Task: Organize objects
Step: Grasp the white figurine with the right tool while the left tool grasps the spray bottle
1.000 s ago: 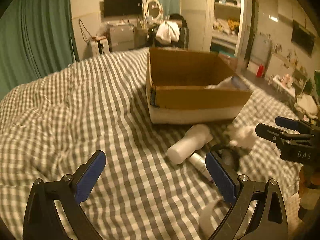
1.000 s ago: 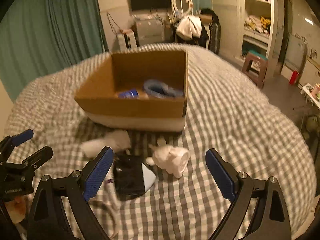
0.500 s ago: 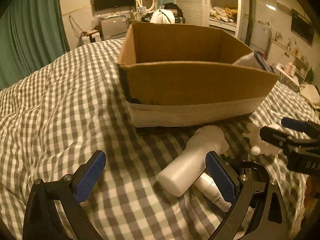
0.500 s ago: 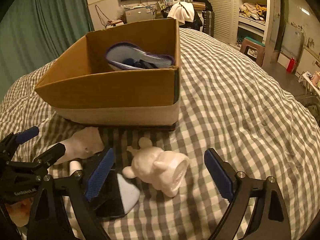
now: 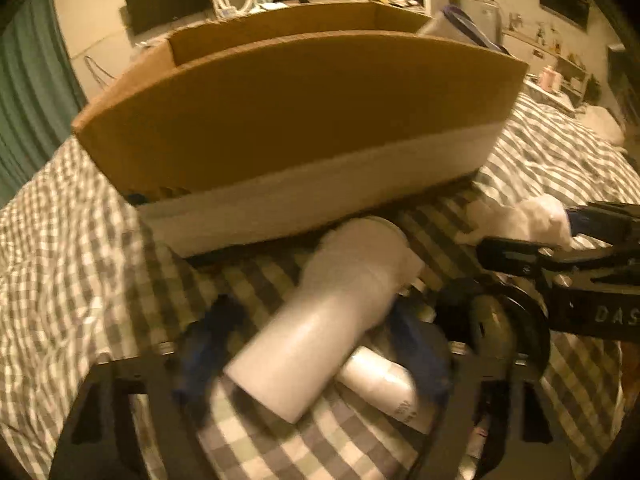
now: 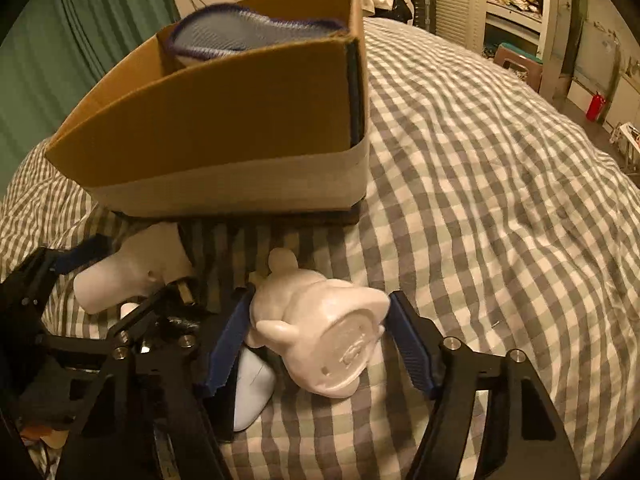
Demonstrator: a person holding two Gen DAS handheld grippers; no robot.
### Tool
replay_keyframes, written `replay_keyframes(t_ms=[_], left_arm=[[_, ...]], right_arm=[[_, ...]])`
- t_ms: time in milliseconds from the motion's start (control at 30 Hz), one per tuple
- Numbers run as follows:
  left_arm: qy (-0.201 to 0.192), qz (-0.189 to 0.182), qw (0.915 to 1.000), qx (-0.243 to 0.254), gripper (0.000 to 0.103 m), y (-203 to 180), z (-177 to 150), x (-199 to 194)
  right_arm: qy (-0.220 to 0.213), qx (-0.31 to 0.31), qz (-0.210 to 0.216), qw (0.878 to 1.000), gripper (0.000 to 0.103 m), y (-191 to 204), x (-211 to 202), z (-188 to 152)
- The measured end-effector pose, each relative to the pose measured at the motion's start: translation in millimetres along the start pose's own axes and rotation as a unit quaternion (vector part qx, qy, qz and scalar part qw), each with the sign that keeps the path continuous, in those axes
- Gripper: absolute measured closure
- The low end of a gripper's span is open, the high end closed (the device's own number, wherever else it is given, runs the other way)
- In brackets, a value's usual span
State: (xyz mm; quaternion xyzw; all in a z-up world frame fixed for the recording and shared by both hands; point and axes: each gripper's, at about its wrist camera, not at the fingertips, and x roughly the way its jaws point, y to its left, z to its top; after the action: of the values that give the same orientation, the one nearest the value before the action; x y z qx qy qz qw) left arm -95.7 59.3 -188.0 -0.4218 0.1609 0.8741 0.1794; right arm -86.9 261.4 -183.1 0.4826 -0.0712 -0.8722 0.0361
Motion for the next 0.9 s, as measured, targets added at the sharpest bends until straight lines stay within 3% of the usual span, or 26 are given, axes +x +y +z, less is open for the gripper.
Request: replay_keyframes(t_ms=[233, 300, 367, 433, 900], left_arm=[[-0.006, -0.01, 0.9999, 0.011, 0.046, -8, -8, -9], [-0.008, -0.02, 0.9997, 0.009, 0.053, -9, -11, -15], [-0.008, -0.035, 0.9994, 0.005, 0.067, -11, -14, -20], [-0.009, -0.04, 0.9991, 0.005, 0.071, -6, -13, -21], [-0.017, -0.047, 0.9968, -0.062, 0.071, 12, -16, -81]], right_arm=[[-0.004, -0.012, -0.005, 1.0, 0.041, 2, -4, -1], [-0.007, -0.015, -0.009, 1.0, 0.041, 6, -7, -2], [-0.014, -0.017, -0.011, 1.0, 0.041, 7, -12, -2], [-0.019, -0.021, -0.014, 1.0, 0.041, 6, -18, -1], [-0.056, -0.051, 0.009, 0.997, 0.041, 27, -53, -2]])
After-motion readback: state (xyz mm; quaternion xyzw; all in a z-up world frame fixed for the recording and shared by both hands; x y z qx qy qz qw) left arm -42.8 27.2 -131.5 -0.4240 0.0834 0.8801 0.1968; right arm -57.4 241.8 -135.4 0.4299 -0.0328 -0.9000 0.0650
